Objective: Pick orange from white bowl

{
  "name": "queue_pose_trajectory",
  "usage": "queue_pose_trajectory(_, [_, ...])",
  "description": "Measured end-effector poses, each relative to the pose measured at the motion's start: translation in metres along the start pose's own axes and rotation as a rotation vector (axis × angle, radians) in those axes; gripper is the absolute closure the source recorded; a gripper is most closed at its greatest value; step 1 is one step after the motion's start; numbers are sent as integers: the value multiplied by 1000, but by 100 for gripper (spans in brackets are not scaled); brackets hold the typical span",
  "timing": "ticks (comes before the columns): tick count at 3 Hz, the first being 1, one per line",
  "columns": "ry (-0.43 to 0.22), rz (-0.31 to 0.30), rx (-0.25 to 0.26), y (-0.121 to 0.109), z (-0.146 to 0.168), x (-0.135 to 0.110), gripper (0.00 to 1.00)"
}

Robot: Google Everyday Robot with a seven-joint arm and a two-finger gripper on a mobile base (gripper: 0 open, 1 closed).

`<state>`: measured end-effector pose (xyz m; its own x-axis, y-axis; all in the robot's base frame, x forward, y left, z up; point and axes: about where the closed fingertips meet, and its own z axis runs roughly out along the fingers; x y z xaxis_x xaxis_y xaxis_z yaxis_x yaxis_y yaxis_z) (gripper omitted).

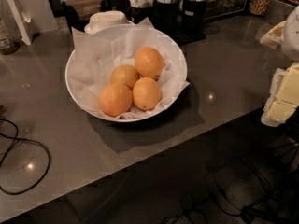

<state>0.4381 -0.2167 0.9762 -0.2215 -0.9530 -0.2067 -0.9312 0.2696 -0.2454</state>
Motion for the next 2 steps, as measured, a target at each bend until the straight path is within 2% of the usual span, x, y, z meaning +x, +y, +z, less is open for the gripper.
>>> queue_pose_trajectory(1, [0,0,0,0,0,0,0])
queue_pose_trajectory(2, [0,0,0,0,0,0,18])
